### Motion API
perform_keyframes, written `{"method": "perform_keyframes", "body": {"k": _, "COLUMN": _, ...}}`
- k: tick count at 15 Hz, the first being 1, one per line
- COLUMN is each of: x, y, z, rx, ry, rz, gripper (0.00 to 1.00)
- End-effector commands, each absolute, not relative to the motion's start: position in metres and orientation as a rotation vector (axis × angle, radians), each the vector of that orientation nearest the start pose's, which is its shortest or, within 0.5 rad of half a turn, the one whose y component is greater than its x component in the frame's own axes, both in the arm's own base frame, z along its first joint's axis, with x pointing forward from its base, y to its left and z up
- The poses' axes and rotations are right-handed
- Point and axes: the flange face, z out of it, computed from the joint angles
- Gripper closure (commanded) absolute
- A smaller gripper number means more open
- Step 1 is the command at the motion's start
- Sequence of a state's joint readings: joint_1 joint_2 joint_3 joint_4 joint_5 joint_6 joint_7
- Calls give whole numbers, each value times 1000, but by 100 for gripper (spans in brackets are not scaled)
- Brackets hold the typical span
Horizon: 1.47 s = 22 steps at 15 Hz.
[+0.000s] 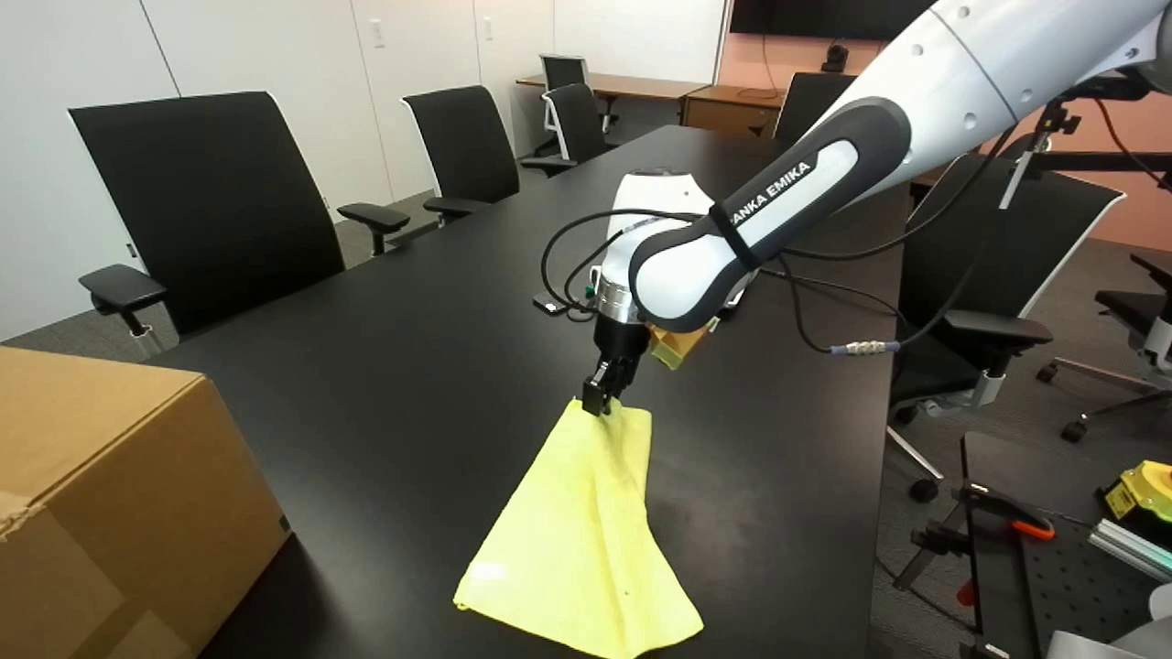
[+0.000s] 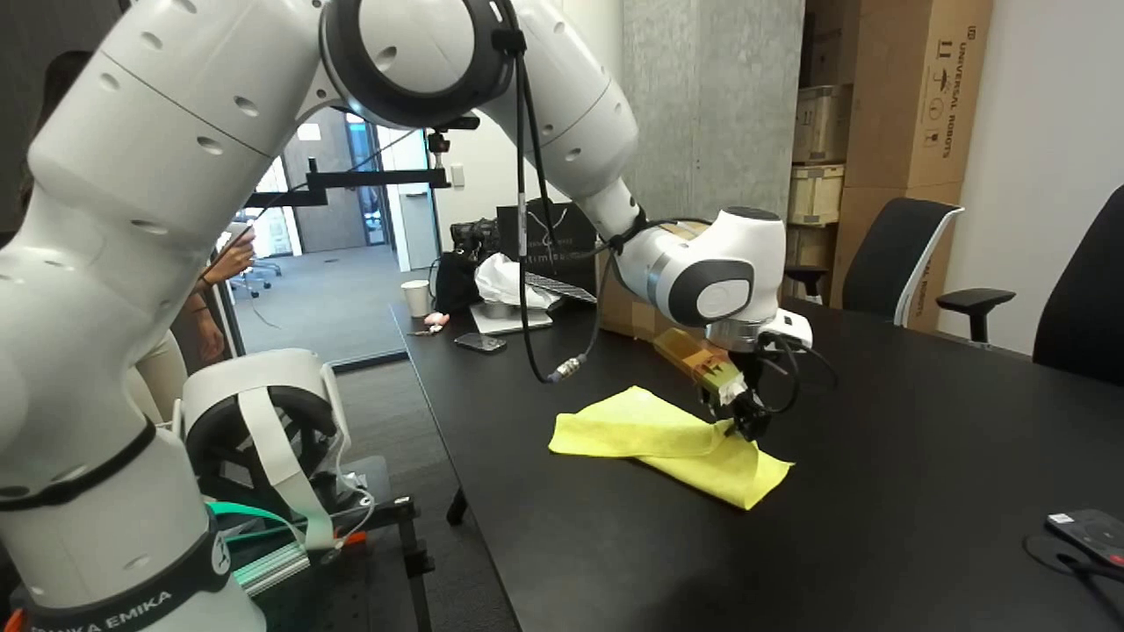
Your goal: Fold the cloth
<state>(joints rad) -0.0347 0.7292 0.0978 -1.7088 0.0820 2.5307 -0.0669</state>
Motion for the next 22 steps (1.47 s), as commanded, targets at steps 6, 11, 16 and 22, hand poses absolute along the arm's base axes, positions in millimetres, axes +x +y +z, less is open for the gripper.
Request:
{"method": "perform_keyframes", "body": {"k": 6, "x": 702, "y": 38, "z": 155, "rx": -2981, "ry": -9, "rz": -334, "gripper": 90}}
{"method": "perform_keyframes", "body": {"k": 11, "x": 698, "y": 43, "z": 163, "rx": -2993, "ry": -37, "rz": -341, "gripper": 41}}
{"method": "perform_keyframes", "body": {"k": 16, "x": 678, "y": 42, "z": 176, "rx": -3053, "ry": -47, "rz": -302, "gripper": 4}}
{"method": "perform_keyframes", "body": {"k": 22, "x": 633, "y": 62, "z": 203, "rx": -3066, "ry": -126, "rz": -187, "gripper": 0}}
